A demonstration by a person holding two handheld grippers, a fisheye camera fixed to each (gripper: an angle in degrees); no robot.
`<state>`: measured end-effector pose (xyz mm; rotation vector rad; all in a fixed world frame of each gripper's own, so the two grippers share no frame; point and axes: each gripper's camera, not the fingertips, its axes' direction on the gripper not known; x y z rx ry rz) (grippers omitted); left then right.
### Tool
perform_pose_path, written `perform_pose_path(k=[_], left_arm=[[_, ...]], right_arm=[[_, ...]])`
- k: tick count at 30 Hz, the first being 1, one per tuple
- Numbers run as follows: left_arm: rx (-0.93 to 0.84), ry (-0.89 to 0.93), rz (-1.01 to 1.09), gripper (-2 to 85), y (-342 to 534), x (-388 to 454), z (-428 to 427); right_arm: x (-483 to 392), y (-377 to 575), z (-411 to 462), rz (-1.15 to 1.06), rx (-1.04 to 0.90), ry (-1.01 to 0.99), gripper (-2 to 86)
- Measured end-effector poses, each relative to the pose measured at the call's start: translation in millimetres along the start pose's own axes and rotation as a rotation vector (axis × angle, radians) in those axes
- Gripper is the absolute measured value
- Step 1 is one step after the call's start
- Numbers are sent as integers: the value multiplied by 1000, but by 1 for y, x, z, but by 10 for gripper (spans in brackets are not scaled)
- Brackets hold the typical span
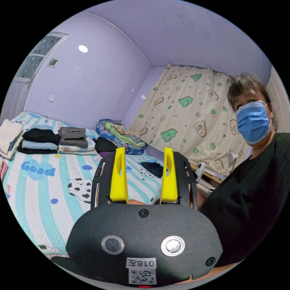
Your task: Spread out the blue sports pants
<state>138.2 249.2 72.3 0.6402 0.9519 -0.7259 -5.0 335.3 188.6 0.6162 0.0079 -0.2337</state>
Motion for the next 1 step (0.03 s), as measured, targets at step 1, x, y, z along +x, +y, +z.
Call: perform_pose_path(k=[1], left_arm=[[65,36,-26,163,17,-1,-36]], right_arm=[[-23,7,16,0,-9,-122,44]])
